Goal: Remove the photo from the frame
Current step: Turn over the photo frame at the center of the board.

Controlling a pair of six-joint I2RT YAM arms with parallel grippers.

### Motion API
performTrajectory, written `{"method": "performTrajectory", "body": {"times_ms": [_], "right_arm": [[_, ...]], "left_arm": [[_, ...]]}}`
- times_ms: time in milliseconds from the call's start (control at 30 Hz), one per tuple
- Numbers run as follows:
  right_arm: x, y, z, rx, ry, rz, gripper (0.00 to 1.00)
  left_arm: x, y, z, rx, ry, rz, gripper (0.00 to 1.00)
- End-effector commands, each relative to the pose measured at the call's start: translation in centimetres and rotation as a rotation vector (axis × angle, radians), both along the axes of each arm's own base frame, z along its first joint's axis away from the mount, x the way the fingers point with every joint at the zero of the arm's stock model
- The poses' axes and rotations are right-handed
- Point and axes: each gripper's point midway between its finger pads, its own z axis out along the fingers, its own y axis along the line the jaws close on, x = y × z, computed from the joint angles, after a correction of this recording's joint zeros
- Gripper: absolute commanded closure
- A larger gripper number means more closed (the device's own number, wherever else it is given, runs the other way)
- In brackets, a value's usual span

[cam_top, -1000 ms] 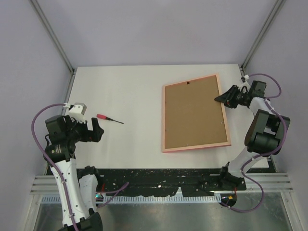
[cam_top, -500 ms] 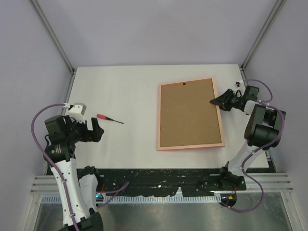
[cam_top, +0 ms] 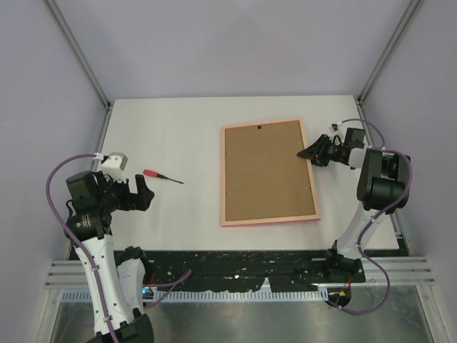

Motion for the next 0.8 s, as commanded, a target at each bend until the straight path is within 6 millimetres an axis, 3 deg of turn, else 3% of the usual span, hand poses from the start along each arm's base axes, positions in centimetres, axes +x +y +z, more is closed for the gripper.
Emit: {"method": "performTrajectory", "body": {"times_ms": [0,233,467,767], "right_arm": [[0.4,0.1,-2.7,-0.133,0.057,-0.021,0.91],[0.6,0.6,-2.6,-0.141,0.063,-0.020,0.91],[2.2,0.9,-2.0,-0.123,0.058,-0.032,0.89],[2.4,2.6,-1.7,-0.126,0.044,-0.015,0.89]], "left_arm": [[0.5,0.0,0.5,-0.010,-0.035,-0.002,0.00],[0.5,-0.1,0.6,-0.012,-0.040,-0.009,0.00],[0.5,-0.2,0.6,-0.014,-0.042,-0.016,0.00],[0.3,-0.1,0.7,-0.001,-0.061,-0.010,0.00]]}}
